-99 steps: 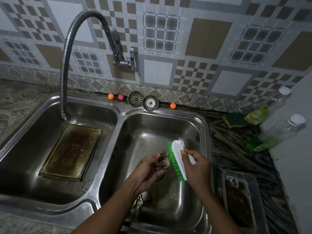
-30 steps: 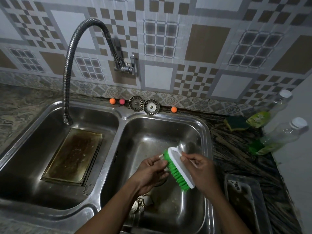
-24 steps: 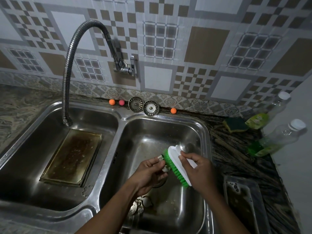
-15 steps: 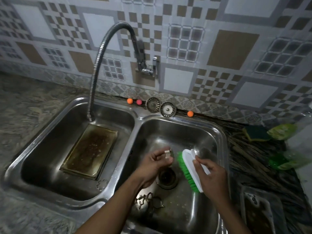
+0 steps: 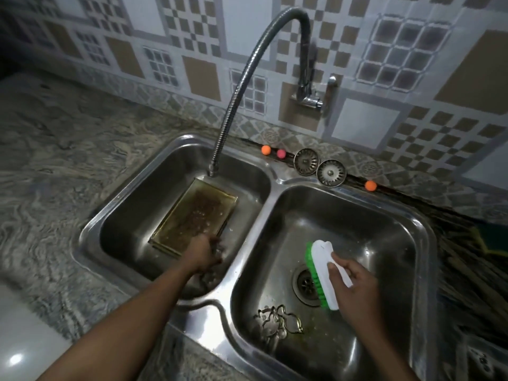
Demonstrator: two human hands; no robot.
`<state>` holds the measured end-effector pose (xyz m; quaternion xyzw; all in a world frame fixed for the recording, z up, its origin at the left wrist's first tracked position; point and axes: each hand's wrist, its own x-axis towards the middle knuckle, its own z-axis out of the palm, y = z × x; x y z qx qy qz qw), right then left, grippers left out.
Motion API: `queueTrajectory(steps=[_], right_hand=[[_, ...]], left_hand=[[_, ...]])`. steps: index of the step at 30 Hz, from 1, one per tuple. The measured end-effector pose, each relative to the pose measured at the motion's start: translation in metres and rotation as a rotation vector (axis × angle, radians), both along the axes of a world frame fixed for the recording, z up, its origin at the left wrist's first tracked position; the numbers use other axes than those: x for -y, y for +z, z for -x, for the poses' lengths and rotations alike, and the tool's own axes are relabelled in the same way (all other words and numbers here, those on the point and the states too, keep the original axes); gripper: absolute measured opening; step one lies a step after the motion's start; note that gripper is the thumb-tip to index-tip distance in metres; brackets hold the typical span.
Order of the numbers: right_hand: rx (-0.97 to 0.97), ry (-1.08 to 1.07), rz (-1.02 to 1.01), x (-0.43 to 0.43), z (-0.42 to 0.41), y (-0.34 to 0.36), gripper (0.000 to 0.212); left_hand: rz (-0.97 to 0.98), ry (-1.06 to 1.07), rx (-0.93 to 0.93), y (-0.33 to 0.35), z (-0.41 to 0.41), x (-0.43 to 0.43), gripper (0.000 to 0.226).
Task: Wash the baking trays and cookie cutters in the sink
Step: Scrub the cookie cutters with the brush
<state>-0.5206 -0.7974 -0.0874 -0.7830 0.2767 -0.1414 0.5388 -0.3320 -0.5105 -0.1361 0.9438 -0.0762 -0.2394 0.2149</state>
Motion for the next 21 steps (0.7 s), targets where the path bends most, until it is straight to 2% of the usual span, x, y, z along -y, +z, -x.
queueTrajectory(steps=[2, 6, 13, 17, 21], right_hand=[[-0.021, 0.029, -0.002, -0.003, 0.003, -0.002, 0.023], [-0.067, 0.044, -0.01, 0.0, 0.013, -0.008, 0.024], [-0.075, 0.017, -0.024, 0.003, 0.018, -0.008, 0.027], [-0.057, 0.003, -0.02, 0.002, 0.012, -0.003, 0.028], [-0.017, -0.036, -0.041, 0.003, 0.009, 0.002, 0.024]], left_hand=[[-0.022, -0.036, -0.064, -0.017, 0.002, -0.002, 0.043], [-0.101, -0.112, -0.004, -0.043, -0.004, 0.003, 0.043], [-0.087, -0.045, -0.012, -0.05, -0.006, 0.015, 0.046], [-0.025, 0.045, 0.088, -0.026, -0.006, 0.017, 0.043], [0.127, 0.098, 0.287, 0.023, 0.002, 0.038, 0.027]])
